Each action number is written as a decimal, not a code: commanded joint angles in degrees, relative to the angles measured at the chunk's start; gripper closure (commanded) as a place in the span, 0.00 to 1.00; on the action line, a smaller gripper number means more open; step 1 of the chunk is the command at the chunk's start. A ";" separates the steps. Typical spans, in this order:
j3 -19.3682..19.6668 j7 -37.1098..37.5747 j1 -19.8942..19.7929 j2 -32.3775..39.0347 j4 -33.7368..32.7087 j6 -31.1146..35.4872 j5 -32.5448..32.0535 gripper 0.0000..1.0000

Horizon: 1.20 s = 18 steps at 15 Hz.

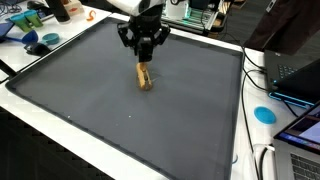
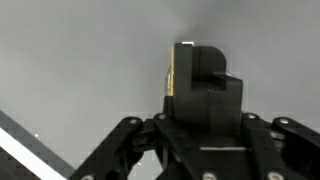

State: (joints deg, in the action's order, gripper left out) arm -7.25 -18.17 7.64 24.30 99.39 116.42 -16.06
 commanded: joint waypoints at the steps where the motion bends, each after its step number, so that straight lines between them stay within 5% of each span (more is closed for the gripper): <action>1: 2.11 2.04 -0.65 3.27 -0.16 2.86 -1.83 0.76; 18: 3.98 3.91 -1.32 -0.20 -0.83 4.19 -1.78 0.76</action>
State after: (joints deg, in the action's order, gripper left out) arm -2.95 -15.64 6.42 26.54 97.01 120.02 -17.93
